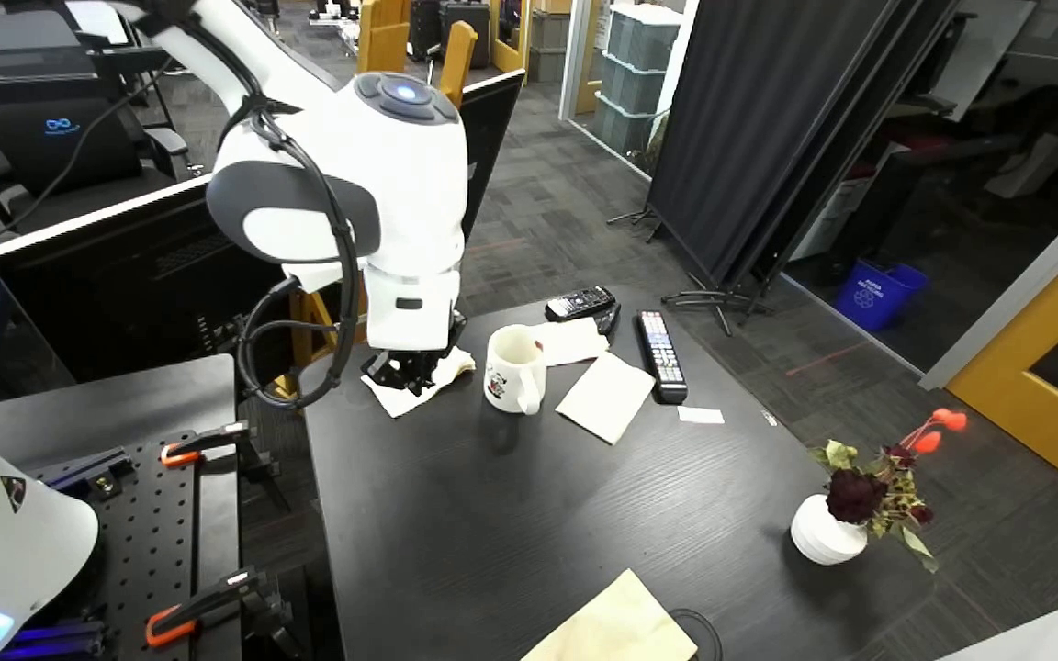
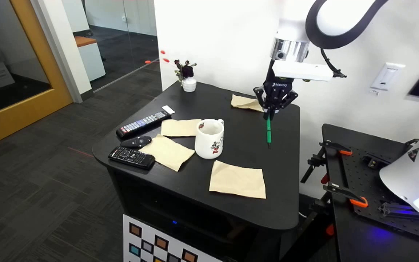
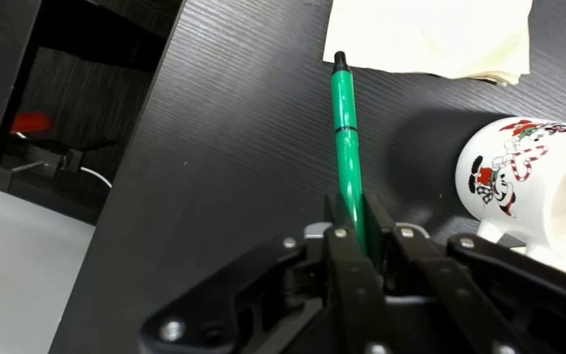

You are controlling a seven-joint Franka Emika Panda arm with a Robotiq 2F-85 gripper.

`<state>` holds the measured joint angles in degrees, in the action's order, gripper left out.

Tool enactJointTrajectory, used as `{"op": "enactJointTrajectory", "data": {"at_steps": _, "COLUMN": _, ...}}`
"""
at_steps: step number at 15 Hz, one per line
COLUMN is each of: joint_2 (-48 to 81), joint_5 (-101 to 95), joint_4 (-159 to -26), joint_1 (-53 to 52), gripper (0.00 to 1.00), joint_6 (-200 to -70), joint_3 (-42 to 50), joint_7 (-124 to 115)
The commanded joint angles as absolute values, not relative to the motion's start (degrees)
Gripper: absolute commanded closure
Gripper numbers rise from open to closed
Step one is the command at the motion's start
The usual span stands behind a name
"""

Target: Put the pen on the table

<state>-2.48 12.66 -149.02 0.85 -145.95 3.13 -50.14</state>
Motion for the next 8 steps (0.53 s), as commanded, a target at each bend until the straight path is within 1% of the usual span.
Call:
{"op": "enactJointTrajectory", "data": {"at_steps": 1, "joint_2": 4.2, "joint_5": 16.9, "joint_4": -145.0, "joint_1": 1.9, "gripper": 0.97, "joint_6": -146.5, "joint_3": 3.2, "joint_7": -45.4}}
{"op": "enactJointTrajectory", "data": {"at_steps": 8, "joint_2": 14.4, "joint_5": 18.2, "joint_4": -140.7, "joint_1": 1.9, "gripper": 0.97, "joint_6": -145.8, "joint_3": 3.1, "joint_7": -45.3}}
